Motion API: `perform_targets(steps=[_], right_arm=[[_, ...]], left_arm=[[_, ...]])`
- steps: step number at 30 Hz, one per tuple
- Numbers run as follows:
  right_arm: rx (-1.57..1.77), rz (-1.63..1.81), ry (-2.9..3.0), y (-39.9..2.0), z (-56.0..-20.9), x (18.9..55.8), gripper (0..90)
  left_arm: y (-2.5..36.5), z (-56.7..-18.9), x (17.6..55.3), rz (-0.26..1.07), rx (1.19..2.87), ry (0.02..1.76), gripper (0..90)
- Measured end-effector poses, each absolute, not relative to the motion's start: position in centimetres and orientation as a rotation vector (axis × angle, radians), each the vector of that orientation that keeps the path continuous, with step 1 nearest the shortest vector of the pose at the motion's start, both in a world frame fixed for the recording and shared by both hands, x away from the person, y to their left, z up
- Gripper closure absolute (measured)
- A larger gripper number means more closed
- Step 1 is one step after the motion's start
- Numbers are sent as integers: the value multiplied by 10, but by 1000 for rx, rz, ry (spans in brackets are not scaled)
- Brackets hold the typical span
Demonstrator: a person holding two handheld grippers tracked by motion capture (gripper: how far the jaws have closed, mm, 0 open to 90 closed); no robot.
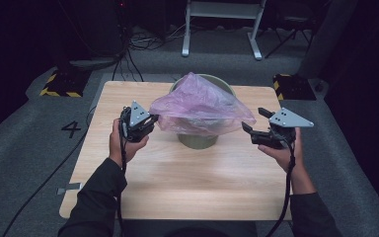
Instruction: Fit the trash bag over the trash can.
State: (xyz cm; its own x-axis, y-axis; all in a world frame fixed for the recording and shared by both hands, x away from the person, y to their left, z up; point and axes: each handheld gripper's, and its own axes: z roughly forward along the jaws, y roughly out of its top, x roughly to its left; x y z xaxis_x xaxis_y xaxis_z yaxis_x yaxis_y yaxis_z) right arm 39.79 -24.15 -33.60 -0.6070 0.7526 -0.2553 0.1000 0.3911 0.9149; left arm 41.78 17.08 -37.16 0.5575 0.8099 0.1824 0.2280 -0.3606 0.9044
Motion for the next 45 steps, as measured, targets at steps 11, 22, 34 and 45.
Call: perform_targets(steps=[11,22,34,45], right_arm=[[563,1098,2015,-213,-329,402,497],[650,1106,1992,-220,-321,429,873],[846,1134,2020,-219,-315,474,900],[1011,1127,2087,-218,-345,516,900]], left_arm=[[191,-359,430,741,1753,912,281],[189,-334,452,770,1776,854,310],[180,-344,497,721,1818,904,749],[150,-370,526,670,1948,902,899]])
